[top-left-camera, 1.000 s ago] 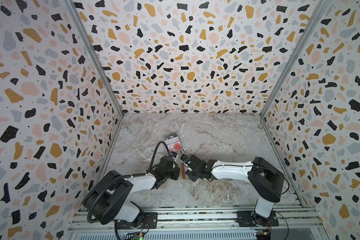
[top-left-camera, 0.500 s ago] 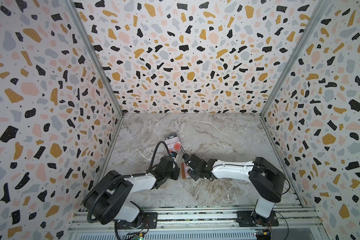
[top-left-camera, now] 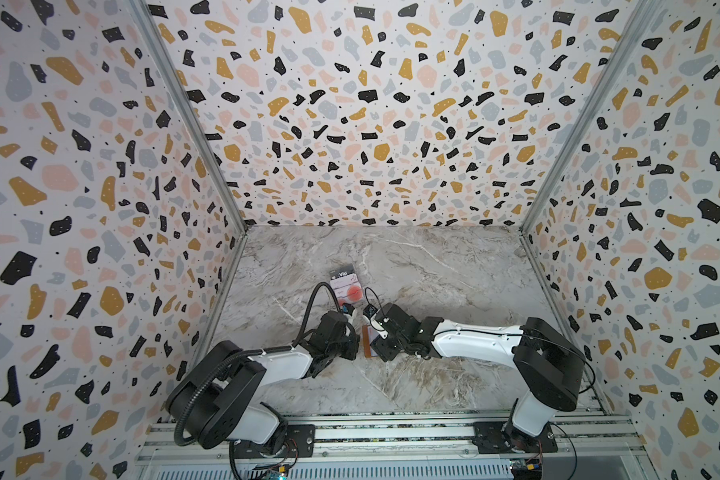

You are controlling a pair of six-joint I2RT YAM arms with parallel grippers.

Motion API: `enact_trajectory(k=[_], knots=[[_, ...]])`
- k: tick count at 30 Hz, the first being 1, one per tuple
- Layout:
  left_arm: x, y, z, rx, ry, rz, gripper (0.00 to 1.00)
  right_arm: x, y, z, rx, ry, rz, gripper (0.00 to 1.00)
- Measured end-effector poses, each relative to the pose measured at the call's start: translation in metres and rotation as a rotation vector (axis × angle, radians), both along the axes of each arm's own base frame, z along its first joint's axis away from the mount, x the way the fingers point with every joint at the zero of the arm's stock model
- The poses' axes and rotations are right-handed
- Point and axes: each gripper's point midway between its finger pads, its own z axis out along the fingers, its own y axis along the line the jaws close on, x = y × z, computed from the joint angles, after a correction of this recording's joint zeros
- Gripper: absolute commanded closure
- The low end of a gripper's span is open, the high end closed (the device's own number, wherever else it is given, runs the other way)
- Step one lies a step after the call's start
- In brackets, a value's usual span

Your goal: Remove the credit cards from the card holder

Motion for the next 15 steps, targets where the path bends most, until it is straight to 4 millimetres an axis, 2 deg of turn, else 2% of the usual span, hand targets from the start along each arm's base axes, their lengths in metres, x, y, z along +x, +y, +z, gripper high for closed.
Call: enact_trajectory(k=[7,15], knots=[[0.000,0.000,0.000,0.000,0.000,0.000,0.99,-0.003,0.001,-0.016,-0.014,0.035,0.013,0.24],[0.000,0.000,0.000,0.000,0.000,0.000,0.99,-0.002,-0.003,-0.028,-0.030,0.058,0.004,0.29]])
